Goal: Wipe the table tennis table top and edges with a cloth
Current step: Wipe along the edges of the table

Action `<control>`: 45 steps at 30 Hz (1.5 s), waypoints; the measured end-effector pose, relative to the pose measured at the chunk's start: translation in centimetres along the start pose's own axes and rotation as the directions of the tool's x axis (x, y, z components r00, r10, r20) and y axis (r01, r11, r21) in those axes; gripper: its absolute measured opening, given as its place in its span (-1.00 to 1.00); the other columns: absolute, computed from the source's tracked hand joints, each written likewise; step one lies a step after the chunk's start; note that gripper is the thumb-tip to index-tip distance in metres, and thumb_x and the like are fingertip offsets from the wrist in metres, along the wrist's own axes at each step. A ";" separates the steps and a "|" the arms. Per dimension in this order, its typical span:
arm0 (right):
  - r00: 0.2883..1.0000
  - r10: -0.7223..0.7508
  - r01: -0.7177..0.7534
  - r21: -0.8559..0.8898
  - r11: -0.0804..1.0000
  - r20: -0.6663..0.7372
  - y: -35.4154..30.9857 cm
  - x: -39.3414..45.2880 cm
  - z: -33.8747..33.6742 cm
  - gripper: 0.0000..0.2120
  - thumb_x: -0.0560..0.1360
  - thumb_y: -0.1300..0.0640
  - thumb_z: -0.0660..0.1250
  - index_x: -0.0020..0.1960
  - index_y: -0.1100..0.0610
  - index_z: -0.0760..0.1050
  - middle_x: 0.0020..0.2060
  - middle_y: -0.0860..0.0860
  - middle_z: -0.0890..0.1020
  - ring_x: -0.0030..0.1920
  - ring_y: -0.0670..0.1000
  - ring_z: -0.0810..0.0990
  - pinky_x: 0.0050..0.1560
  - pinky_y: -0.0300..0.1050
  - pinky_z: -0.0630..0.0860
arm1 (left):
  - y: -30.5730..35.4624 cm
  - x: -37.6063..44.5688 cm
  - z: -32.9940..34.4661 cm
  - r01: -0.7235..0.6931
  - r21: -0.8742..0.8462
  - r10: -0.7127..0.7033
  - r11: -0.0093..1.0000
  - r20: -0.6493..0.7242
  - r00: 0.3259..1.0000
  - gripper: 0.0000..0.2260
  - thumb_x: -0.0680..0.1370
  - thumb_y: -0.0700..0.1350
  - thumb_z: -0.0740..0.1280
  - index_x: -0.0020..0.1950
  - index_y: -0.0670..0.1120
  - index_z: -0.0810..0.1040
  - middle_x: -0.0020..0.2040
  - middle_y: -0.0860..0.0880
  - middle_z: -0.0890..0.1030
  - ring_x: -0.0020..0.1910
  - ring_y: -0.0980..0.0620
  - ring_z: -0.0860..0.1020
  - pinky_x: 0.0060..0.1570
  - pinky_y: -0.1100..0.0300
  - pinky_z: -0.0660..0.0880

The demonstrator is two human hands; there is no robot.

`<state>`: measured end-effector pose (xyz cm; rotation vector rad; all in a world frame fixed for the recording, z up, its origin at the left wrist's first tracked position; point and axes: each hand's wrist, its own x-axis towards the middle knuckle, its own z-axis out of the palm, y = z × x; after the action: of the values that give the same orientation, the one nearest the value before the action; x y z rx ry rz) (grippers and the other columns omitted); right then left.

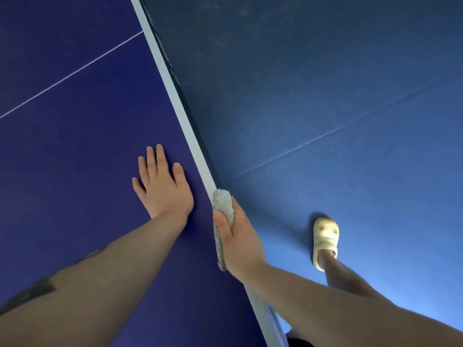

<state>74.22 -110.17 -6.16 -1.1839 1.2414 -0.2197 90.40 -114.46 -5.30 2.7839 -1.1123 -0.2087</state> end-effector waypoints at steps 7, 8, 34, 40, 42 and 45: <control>1.000 -0.006 0.006 -0.010 1.000 0.000 -3.1 4.2 0.3 -0.43 0.62 -0.30 -0.05 0.59 -0.18 0.02 0.51 -0.18 0.29 0.46 -0.06 0.33 0.41 0.04 0.35 | 0.0 0.0 -0.2 -0.001 -0.009 0.001 1.000 -0.003 1.000 -0.51 0.66 0.05 -0.04 0.61 0.08 -0.02 0.61 0.10 -0.01 0.58 0.08 -0.11 0.53 -0.05 -0.14; 1.000 -0.014 0.014 -0.006 1.000 -0.008 -3.9 5.7 0.6 -0.41 0.61 -0.31 -0.05 0.59 -0.18 0.01 0.52 -0.15 0.28 0.48 -0.04 0.32 0.42 0.08 0.34 | 0.1 0.0 -0.3 0.003 -0.010 -0.003 1.000 -0.003 1.000 -0.50 0.66 0.05 -0.04 0.61 0.08 -0.02 0.61 0.10 -0.01 0.58 0.08 -0.11 0.53 -0.05 -0.14; 0.992 -0.118 0.118 -0.016 0.993 0.043 -6.6 9.4 0.5 -0.40 0.64 -0.18 0.06 0.61 -0.03 0.01 0.54 -0.08 0.25 0.48 -0.04 0.31 0.47 0.01 0.30 | 0.1 0.0 -0.3 0.018 0.009 -0.018 1.000 -0.033 0.999 -0.48 0.62 0.09 -0.12 0.60 0.09 0.02 0.60 0.12 0.04 0.58 0.10 -0.07 0.54 -0.01 -0.12; 0.992 -0.122 0.121 0.013 0.993 0.028 -8.3 12.4 0.9 -0.42 0.65 -0.18 0.05 0.61 -0.03 0.04 0.54 -0.07 0.27 0.48 -0.02 0.31 0.46 0.03 0.29 | 0.1 0.0 -0.4 0.013 0.006 -0.012 1.000 -0.021 1.000 -0.46 0.60 0.13 -0.17 0.60 0.09 0.02 0.60 0.12 0.03 0.58 0.11 -0.08 0.54 0.00 -0.12; 0.993 -0.117 0.116 0.025 0.993 0.030 -5.6 8.2 0.4 -0.42 0.66 -0.16 0.05 0.61 -0.07 0.00 0.54 -0.15 0.23 0.51 -0.12 0.24 0.50 -0.07 0.23 | 0.0 -0.1 -0.5 0.014 -0.004 -0.014 1.000 -0.020 1.000 -0.46 0.60 0.13 -0.17 0.60 0.09 0.03 0.60 0.12 0.04 0.58 0.11 -0.07 0.54 -0.01 -0.12; 0.998 -0.063 0.063 0.006 0.998 0.015 -3.5 3.3 -0.1 -0.43 0.65 -0.14 0.05 0.61 -0.11 -0.02 0.54 -0.21 0.20 0.52 -0.18 0.18 0.51 -0.11 0.20 | 0.1 0.0 -0.6 0.019 -0.018 -0.019 1.000 -0.010 1.000 -0.47 0.61 0.14 -0.17 0.60 0.10 0.03 0.60 0.13 0.03 0.58 0.11 -0.09 0.54 -0.01 -0.13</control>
<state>77.01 -114.05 -5.43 -1.2191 1.1908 -0.2600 90.49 -114.50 -4.75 2.7781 -1.0765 -0.2051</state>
